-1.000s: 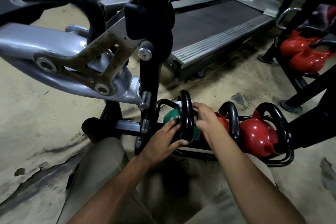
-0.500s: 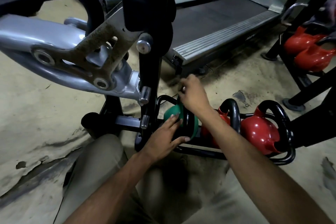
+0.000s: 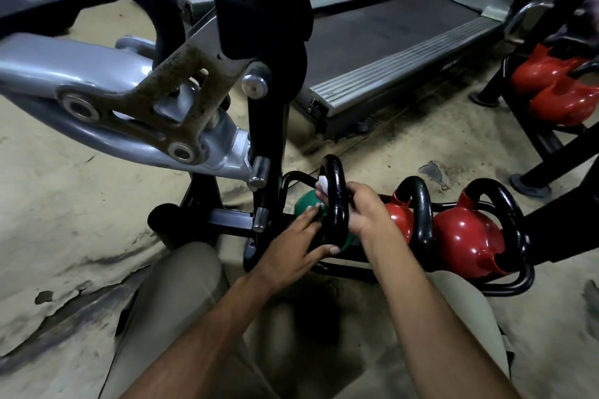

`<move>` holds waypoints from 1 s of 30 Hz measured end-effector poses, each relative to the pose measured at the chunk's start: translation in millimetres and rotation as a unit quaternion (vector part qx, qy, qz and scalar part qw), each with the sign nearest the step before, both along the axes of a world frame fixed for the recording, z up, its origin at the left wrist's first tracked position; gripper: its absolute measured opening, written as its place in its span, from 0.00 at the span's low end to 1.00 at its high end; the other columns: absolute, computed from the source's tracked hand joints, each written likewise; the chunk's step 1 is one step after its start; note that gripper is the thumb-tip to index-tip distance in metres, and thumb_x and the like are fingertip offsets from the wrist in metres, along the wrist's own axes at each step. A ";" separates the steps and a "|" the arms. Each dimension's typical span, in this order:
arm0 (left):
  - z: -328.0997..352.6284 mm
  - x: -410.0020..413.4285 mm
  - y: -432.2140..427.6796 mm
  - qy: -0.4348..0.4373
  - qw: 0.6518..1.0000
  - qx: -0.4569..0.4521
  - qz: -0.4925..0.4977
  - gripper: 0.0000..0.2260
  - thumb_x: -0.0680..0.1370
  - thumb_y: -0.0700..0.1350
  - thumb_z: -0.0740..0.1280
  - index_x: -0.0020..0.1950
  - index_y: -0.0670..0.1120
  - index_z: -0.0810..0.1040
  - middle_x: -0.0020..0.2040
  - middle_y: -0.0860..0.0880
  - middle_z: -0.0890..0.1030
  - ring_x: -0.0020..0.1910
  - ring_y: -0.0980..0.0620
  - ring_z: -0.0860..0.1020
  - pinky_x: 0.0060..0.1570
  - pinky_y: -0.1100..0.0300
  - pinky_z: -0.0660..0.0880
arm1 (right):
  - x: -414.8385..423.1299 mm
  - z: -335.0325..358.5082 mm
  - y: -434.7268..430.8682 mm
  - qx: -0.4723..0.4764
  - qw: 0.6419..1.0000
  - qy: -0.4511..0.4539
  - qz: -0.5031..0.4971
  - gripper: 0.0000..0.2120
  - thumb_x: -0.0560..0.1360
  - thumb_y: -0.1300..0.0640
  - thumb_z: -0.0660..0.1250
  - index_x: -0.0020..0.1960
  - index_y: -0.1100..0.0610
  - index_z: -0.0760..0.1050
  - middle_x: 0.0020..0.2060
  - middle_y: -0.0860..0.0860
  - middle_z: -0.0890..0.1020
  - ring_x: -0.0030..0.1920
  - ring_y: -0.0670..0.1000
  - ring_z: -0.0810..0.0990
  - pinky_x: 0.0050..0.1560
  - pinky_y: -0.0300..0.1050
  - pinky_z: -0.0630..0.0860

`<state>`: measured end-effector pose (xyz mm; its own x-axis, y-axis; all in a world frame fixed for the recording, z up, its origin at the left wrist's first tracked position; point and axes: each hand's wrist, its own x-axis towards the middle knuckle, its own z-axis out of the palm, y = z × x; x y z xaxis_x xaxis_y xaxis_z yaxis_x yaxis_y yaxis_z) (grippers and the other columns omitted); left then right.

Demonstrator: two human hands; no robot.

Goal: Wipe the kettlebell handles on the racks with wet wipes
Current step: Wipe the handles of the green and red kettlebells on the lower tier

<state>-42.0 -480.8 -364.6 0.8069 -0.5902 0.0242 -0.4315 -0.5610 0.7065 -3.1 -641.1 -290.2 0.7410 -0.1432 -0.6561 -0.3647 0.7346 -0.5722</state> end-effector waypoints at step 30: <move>-10.5 3.8 1.1 0.010 1.000 -0.011 -0.006 0.39 0.77 0.71 0.58 0.83 0.52 0.60 0.84 0.56 0.54 0.83 0.59 0.50 0.81 0.55 0.56 | -34.9 -10.8 1.4 -0.172 0.982 -0.072 -0.037 0.09 0.82 0.65 0.61 0.55 0.63 0.79 0.46 0.59 0.85 0.47 0.57 0.85 0.50 0.50 0.84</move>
